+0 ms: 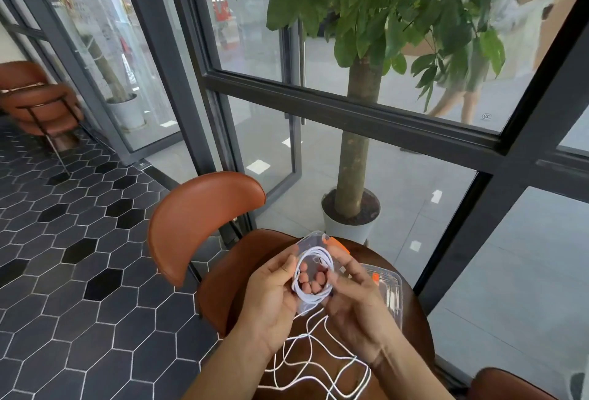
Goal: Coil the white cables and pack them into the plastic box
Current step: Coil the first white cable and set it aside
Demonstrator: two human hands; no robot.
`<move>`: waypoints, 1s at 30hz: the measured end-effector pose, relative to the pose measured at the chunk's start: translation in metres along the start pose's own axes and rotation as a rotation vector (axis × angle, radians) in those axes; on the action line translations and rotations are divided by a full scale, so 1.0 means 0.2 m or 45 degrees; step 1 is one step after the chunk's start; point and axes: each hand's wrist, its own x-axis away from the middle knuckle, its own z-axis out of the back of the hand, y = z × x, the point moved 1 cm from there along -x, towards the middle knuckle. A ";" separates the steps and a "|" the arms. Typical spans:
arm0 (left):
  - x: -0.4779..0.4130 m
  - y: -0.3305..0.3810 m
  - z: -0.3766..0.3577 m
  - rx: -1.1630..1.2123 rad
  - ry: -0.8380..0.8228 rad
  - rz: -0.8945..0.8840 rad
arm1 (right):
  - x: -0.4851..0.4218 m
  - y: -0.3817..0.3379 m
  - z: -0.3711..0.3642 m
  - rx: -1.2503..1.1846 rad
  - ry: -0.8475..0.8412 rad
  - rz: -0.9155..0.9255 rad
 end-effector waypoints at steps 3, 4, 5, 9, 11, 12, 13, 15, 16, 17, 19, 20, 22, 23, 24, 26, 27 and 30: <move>0.00 -0.03 0.02 -0.015 0.027 0.096 | 0.00 0.01 0.00 0.558 0.244 0.252; 0.00 -0.04 0.03 -0.046 0.016 0.127 | 0.00 0.02 0.00 0.705 0.303 0.316; 0.00 -0.05 0.03 -0.075 0.011 0.154 | 0.00 0.02 0.01 0.793 0.343 0.349; -0.01 -0.06 0.05 -0.131 0.034 0.205 | 0.00 0.06 0.01 1.052 0.393 0.349; -0.01 -0.06 0.08 -0.154 0.040 0.221 | 0.00 0.08 0.01 1.195 0.369 0.337; -0.01 -0.07 0.09 -0.153 0.049 0.230 | 0.00 0.09 0.01 1.211 0.368 0.322; -0.01 -0.08 0.11 -0.147 0.054 0.240 | 0.00 0.09 0.00 1.176 0.378 0.303; -0.01 -0.08 0.13 -0.224 0.055 0.232 | 0.00 0.10 0.00 1.097 0.393 0.260; 0.00 -0.08 0.14 -0.313 0.048 0.203 | 0.00 0.10 0.00 1.086 0.394 0.256; 0.00 -0.07 0.15 -0.408 0.039 0.159 | 0.01 0.11 0.00 1.093 0.383 0.254; 0.01 -0.07 0.15 -0.557 0.049 0.059 | 0.01 0.11 -0.01 1.094 0.353 0.249; 0.01 -0.07 0.16 -0.598 0.067 0.021 | 0.02 0.11 -0.01 1.094 0.348 0.245; 0.02 -0.06 0.16 -0.668 0.087 -0.029 | 0.01 0.11 -0.01 1.101 0.339 0.237; 0.02 -0.06 0.16 -0.706 0.091 -0.046 | 0.01 0.12 -0.01 1.105 0.332 0.231; 0.02 -0.06 0.16 -0.743 0.097 -0.062 | 0.01 0.12 -0.02 1.105 0.326 0.223; 0.02 -0.06 0.17 -0.806 0.103 -0.091 | 0.01 0.12 -0.02 1.123 0.314 0.208; 0.01 -0.06 0.17 -0.828 0.101 -0.097 | 0.02 0.11 -0.01 1.136 0.301 0.199; 0.00 -0.06 0.20 -0.890 0.109 -0.082 | 0.02 0.10 0.00 1.122 0.265 0.148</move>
